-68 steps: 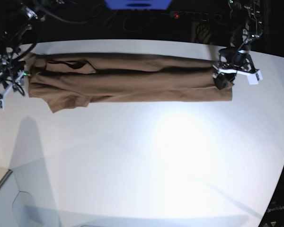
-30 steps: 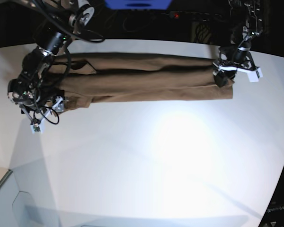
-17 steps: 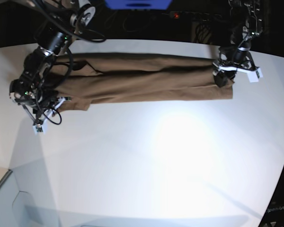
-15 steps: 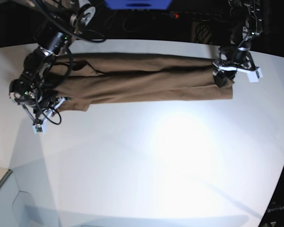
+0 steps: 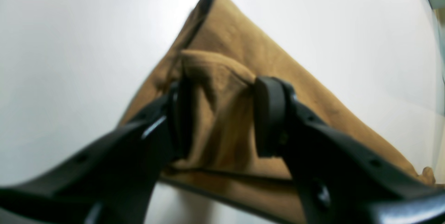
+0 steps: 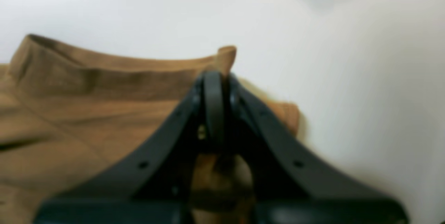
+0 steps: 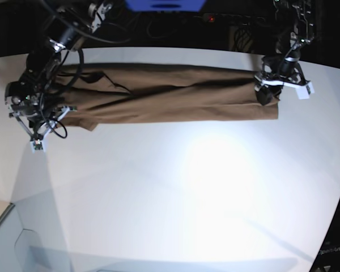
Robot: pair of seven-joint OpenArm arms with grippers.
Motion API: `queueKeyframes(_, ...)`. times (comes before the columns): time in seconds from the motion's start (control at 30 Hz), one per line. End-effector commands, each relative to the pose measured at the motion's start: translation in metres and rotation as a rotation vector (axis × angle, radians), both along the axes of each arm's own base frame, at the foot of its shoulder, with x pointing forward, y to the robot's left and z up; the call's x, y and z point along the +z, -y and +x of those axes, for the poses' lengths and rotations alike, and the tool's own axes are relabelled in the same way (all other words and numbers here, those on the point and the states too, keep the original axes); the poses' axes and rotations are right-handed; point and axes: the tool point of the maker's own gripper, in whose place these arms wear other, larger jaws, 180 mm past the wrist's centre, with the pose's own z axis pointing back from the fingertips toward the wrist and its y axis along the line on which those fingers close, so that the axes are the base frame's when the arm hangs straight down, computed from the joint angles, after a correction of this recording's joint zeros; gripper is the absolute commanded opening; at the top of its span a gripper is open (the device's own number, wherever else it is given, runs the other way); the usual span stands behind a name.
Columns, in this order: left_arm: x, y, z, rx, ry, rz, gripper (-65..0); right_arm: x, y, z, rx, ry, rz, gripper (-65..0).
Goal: Layout the t-shirt on the table in an organized manner, then fold the t-shirt properly
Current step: 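Hold the shirt end with the right gripper and adjust the left gripper's grip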
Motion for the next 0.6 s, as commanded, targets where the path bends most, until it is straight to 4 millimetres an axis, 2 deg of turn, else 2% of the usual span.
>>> queueKeyframes(0.0,-0.005,-0.002,-0.006,-0.001,-0.034,0.004,-37.0,0.018,0.008,0.008,-0.004,0.057,-0.033,-65.0)
queueKeyframes(0.27,-0.005,-0.002,-0.006,0.000,-0.035,0.005,-37.0,0.042,0.009,-0.018,-0.018,0.094,-0.109,-65.0)
queueKeyframes(0.4,-0.004,-0.002,-0.006,0.000,-0.034,0.005,-37.0,0.028,0.005,-0.038,-0.017,0.046,-0.102,-65.0)
queueKeyframes(0.57,-0.002,-0.001,-0.005,-0.004,-0.026,0.004,-36.9,0.008,0.000,-0.050,-0.012,-0.005,-0.069,-65.0)
